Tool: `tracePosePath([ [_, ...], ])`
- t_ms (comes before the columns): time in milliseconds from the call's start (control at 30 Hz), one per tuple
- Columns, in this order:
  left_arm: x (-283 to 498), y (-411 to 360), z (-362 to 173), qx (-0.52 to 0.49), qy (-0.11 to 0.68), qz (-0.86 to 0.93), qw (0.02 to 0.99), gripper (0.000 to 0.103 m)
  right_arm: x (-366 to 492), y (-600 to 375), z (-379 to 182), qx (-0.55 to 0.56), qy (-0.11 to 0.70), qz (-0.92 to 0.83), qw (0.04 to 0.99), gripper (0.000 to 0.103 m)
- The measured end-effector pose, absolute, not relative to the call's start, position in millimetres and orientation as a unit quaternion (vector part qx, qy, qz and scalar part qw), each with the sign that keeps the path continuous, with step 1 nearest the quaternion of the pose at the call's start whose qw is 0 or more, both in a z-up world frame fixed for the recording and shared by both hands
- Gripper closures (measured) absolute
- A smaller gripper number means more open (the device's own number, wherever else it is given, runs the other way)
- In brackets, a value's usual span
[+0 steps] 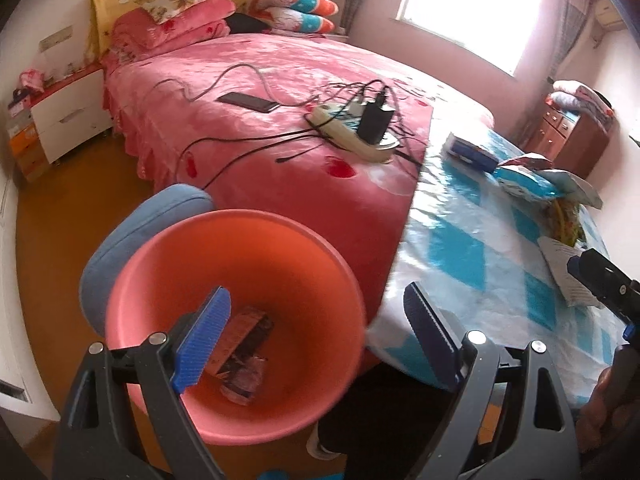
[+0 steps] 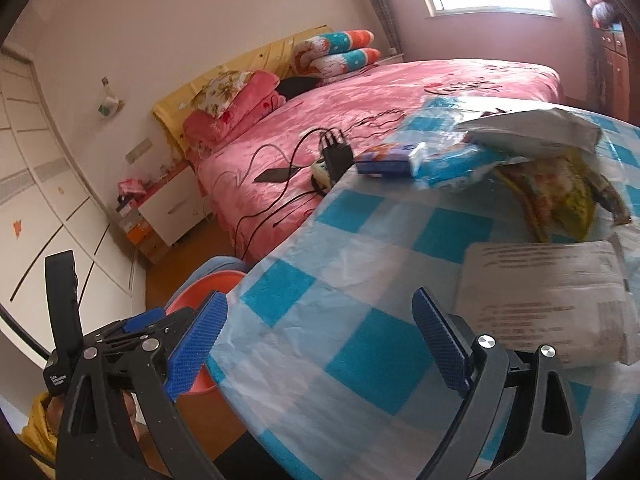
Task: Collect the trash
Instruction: 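Return both tools to the table toward the remaining trash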
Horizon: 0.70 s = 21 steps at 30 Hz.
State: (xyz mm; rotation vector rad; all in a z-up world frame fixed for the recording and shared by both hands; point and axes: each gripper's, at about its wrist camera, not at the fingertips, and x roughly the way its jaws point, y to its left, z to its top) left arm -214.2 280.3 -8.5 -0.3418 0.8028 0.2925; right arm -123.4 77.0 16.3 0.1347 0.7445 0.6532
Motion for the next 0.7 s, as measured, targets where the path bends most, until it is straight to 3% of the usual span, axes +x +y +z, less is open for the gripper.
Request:
tracePosePath([
  [700,-165.2,189.0,26.5,-0.106,0.402,0.069,0.907,0.014,-110.1,-21.6,21.0,0.148,0.338,0.256,0.894,0.010],
])
